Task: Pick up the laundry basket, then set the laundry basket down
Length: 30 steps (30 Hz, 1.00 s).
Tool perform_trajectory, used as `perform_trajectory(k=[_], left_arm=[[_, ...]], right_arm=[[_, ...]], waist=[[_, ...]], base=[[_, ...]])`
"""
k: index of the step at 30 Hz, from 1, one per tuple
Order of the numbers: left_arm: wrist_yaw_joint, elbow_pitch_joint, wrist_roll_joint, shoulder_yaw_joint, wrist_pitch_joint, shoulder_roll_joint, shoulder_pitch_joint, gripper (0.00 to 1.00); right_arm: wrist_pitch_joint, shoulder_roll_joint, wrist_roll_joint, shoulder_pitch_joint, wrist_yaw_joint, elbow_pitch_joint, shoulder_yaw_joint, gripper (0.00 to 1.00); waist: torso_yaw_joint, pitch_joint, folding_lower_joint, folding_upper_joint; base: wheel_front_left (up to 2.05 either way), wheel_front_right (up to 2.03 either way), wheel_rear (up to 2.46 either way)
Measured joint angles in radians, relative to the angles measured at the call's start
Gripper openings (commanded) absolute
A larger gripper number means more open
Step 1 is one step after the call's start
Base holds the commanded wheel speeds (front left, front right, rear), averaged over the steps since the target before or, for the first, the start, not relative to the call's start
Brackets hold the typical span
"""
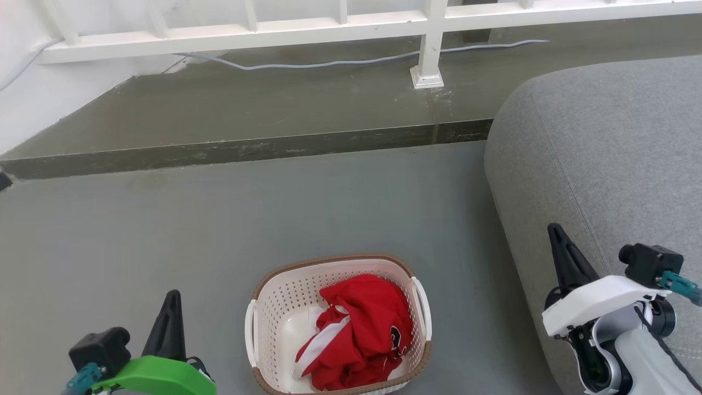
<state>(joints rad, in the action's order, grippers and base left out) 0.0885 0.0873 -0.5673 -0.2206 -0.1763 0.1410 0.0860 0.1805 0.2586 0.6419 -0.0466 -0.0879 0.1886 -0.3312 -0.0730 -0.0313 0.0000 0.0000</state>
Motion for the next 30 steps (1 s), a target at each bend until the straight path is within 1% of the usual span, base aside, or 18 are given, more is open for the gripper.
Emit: perform_trajectory(k=[1,6,9,11,30], left_arm=[[-0.003,0.000,-0.032,0.007,0.008,-0.002,0.000,0.00],[-0.012,0.004,-0.095,0.025,0.022,-0.004,0.000,0.00],[-0.018,0.008,-0.125,0.030,0.032,-0.005,-0.001,0.00],[-0.023,0.012,-0.159,0.035,0.040,-0.006,-0.002,0.00],[-0.067,0.053,-0.404,0.089,0.092,-0.021,-0.020,0.00]], right_arm=[[-0.007,-0.005,0.027,0.000,0.005,0.000,0.009,0.00],[-0.024,-0.013,0.085,0.000,0.017,0.000,0.036,0.00],[-0.032,-0.022,0.118,0.000,0.018,0.001,0.049,0.00],[-0.039,-0.027,0.143,0.000,0.027,0.001,0.060,0.00],[-0.095,-0.067,0.365,0.000,0.070,0.017,0.152,0.00]], waist=[[0.002,0.001,0.0000,0.0000],[0.006,0.002,0.0000,0.0000],[0.009,0.003,0.0000,0.0000],[0.010,0.004,0.0000,0.0000],[0.027,0.010,0.0000,0.0000]], base=[[0.00,0.00,0.00],[0.00,0.00,0.00],[0.00,0.00,0.00],[0.00,0.00,0.00],[0.00,0.00,0.00]])
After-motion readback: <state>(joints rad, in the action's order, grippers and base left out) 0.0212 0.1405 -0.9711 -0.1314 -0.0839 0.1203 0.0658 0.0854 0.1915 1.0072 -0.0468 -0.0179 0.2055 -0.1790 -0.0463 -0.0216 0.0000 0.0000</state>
